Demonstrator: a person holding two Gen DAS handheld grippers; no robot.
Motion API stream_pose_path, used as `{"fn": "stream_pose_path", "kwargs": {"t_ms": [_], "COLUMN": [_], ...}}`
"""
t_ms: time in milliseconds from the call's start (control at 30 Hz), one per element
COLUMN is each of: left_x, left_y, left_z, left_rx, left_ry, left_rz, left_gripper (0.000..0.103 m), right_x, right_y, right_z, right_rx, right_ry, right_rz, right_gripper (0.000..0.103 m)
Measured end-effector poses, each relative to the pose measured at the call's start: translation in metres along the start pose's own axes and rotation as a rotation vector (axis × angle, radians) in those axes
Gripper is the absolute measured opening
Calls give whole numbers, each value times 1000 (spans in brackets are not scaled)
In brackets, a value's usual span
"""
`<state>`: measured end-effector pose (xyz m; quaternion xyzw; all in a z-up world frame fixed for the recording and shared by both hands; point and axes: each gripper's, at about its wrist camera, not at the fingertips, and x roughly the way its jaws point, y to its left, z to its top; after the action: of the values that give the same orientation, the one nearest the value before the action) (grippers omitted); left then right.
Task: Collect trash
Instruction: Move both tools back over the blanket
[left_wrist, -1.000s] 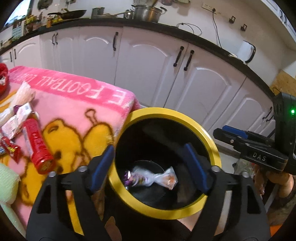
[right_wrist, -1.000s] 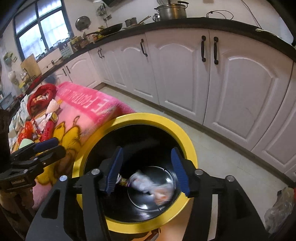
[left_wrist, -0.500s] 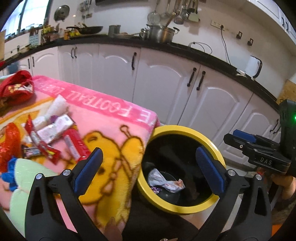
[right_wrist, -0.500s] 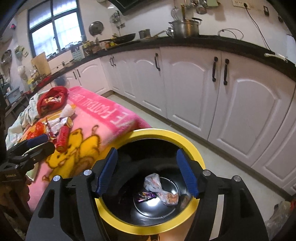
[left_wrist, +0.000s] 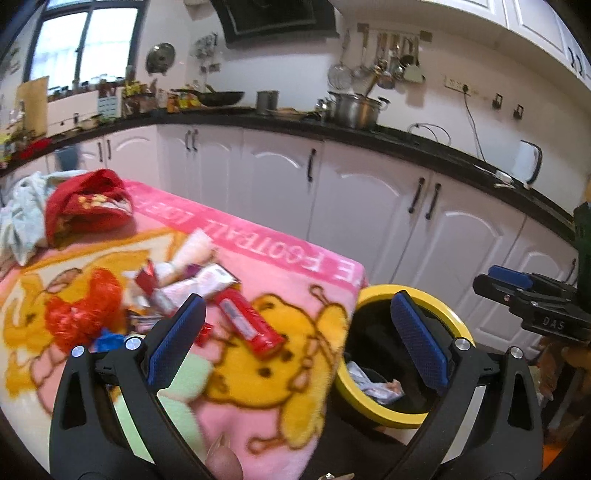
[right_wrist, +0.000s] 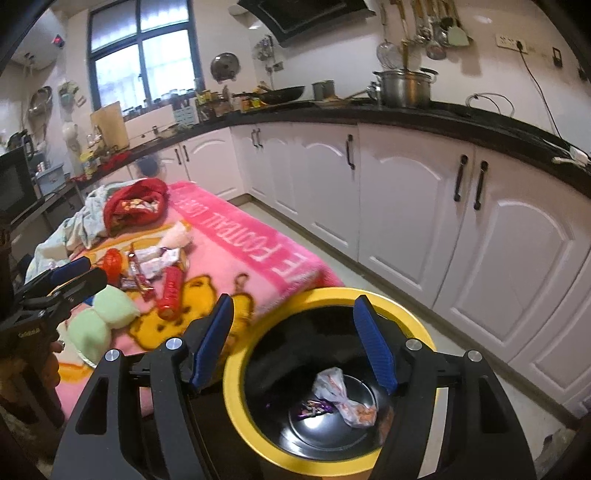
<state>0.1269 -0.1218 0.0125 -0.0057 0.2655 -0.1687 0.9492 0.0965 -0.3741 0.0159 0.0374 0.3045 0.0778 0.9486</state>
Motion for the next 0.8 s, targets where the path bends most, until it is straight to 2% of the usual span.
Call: {"fn": "stream_pose_path", "kwargs": {"t_ms": [200, 300, 733, 800], "left_x": [-15, -22, -41, -43], "left_y": [27, 39, 94, 103], "left_z": [1, 0, -5, -6], "left_rx": [-34, -47, -125, -139], "left_ry": [-31, -47, -77, -81], "left_rz": [52, 86, 183, 198], "left_gripper": [92, 92, 92, 92], "right_x": [0, 0, 19, 24], "right_y": [32, 47, 129, 140], "right_z": [8, 9, 7, 7], "right_rx": [-55, -76, -206, -215], "right_ry": [-4, -6, 38, 48], "right_rz": [41, 57, 164, 182], "right_gripper": [66, 76, 77, 80]}}
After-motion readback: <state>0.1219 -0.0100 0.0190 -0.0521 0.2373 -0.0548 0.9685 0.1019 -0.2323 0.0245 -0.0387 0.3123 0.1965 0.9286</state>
